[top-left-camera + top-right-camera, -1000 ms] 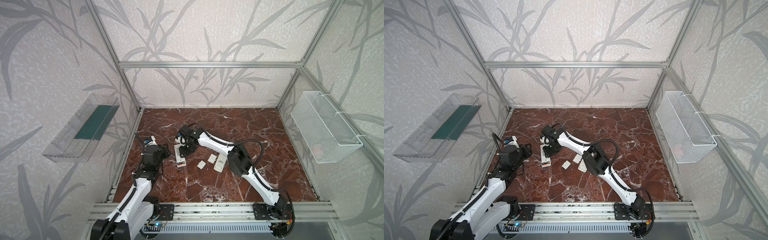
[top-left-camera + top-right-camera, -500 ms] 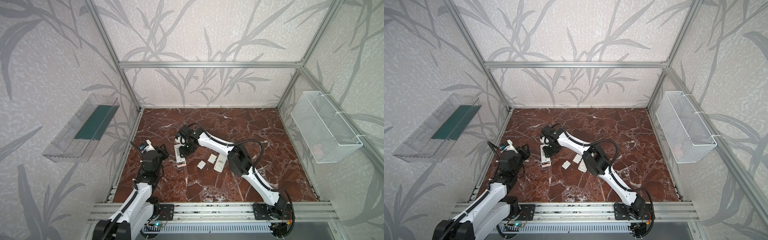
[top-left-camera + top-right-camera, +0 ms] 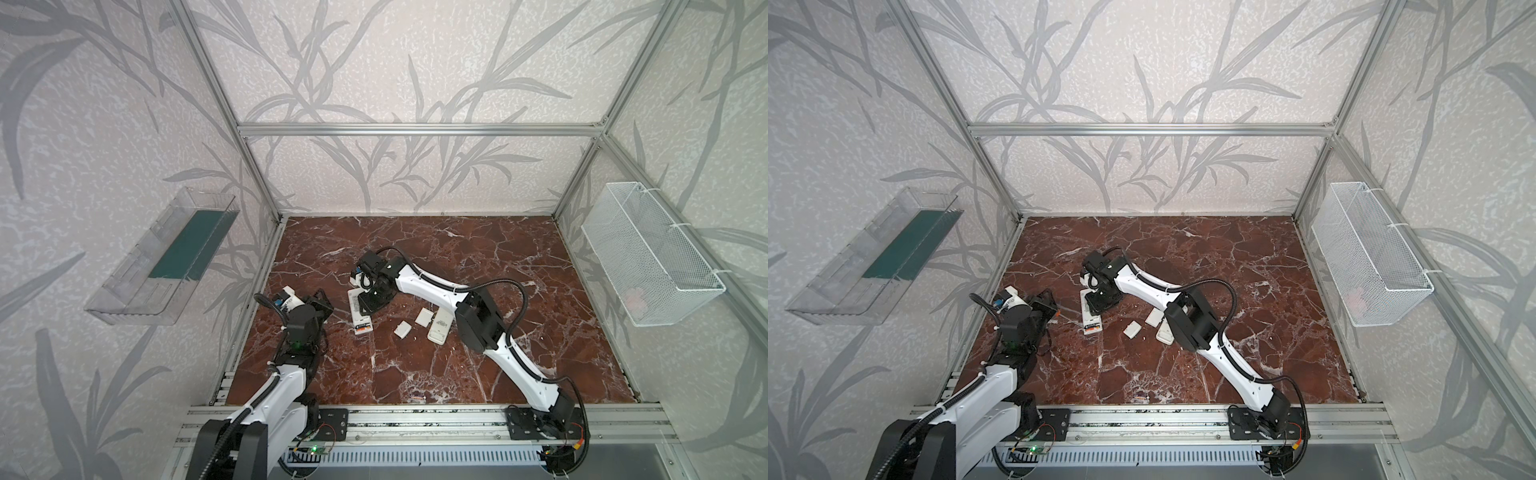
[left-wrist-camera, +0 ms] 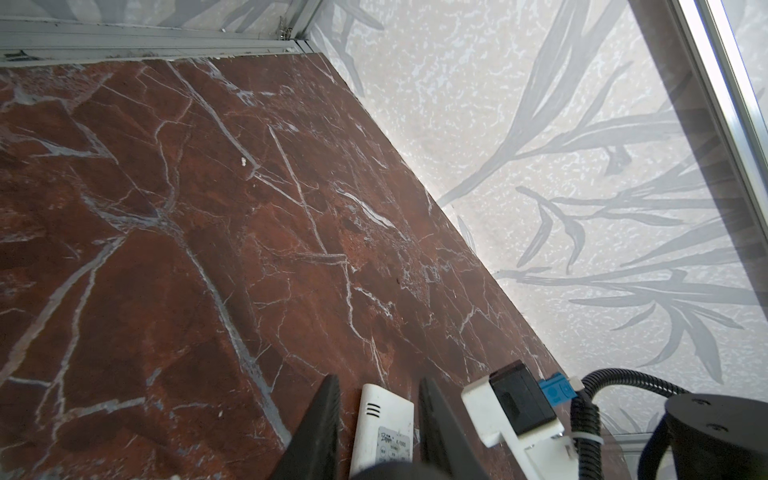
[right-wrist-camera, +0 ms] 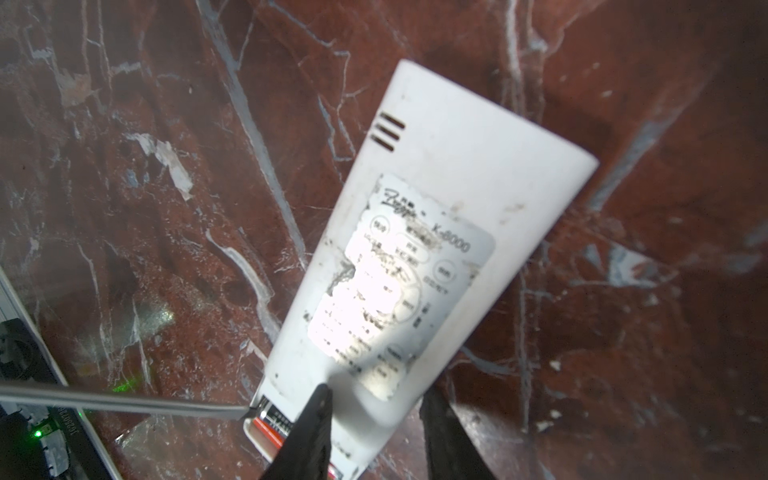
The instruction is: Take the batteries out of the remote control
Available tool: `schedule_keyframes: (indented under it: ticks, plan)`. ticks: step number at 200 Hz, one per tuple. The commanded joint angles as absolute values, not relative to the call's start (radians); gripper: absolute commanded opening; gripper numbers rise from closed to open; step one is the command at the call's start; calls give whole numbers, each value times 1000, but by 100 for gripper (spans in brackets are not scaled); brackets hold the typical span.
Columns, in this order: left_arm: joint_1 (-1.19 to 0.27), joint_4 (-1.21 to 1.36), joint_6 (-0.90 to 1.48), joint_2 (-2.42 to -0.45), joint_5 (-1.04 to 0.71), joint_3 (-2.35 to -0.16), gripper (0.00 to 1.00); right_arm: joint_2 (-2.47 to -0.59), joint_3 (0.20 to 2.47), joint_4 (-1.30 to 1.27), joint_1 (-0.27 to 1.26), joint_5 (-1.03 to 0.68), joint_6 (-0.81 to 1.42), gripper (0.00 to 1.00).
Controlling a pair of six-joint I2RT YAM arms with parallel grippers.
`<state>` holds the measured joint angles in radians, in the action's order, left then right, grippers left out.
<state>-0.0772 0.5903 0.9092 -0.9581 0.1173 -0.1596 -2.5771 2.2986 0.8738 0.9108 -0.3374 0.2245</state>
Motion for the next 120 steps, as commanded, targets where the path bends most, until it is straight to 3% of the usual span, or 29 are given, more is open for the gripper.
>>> schedule_keyframes:
  ticks: [1, 48, 120]
  plan:
    - [-96, 767, 1096, -963, 57, -205, 0, -2717, 2206, 990, 989, -302, 206, 36]
    - [-95, 798, 1134, -963, 47, -218, 0, -2715, 2197, 984, 992, -302, 209, 36]
    - [-91, 547, 1009, -834, 33, -239, 0, -2704, 2196, 984, 990, -294, 204, 36]
